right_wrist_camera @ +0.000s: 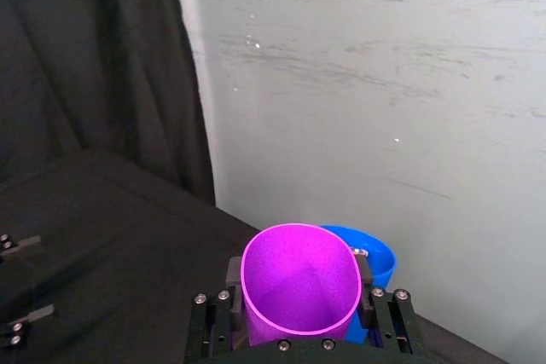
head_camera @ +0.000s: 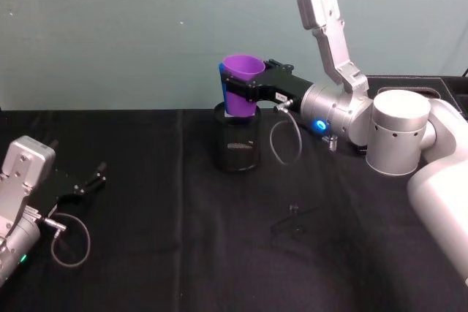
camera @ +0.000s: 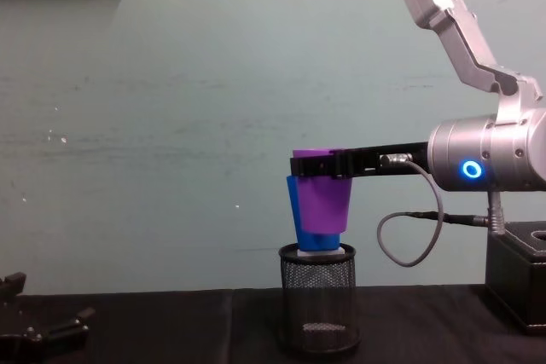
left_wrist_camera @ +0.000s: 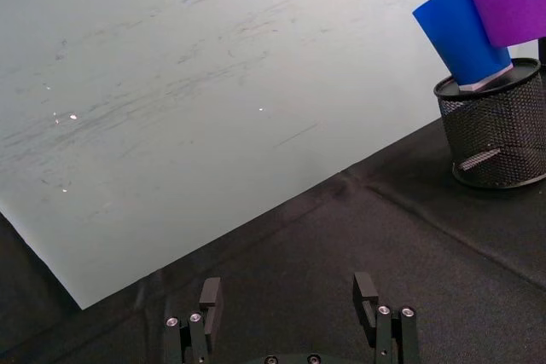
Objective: Pick up one cup with a gripper and tap it against the other cup.
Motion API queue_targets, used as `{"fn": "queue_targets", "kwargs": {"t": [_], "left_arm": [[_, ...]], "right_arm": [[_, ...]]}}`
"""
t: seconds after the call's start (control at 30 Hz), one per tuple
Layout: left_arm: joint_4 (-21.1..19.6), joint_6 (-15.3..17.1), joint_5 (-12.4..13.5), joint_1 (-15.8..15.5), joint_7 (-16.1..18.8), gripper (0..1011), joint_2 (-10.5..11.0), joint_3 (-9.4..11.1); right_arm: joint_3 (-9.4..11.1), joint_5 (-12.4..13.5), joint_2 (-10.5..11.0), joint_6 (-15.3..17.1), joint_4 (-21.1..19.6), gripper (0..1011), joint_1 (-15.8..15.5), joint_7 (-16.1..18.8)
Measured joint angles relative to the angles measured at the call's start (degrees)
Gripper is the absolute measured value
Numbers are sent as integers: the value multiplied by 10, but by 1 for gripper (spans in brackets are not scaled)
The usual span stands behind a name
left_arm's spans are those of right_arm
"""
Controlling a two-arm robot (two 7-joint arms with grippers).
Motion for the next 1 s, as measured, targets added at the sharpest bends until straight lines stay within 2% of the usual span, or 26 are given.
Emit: {"fn": "queue_targets", "kwargs": {"t": [0.37,0.7,1.0], "left_arm": [[0,0,0,0,0,1000,0,0],[0,0,0,0,0,1000,0,0],[0,0,0,0,0,1000,0,0]], "right_arm": [[1,-1,12,-5,-38,735,-25,7],[4,10,35,0,-86,734,-60,12],[7,20,61,-2,-147,734,-98,15]]}}
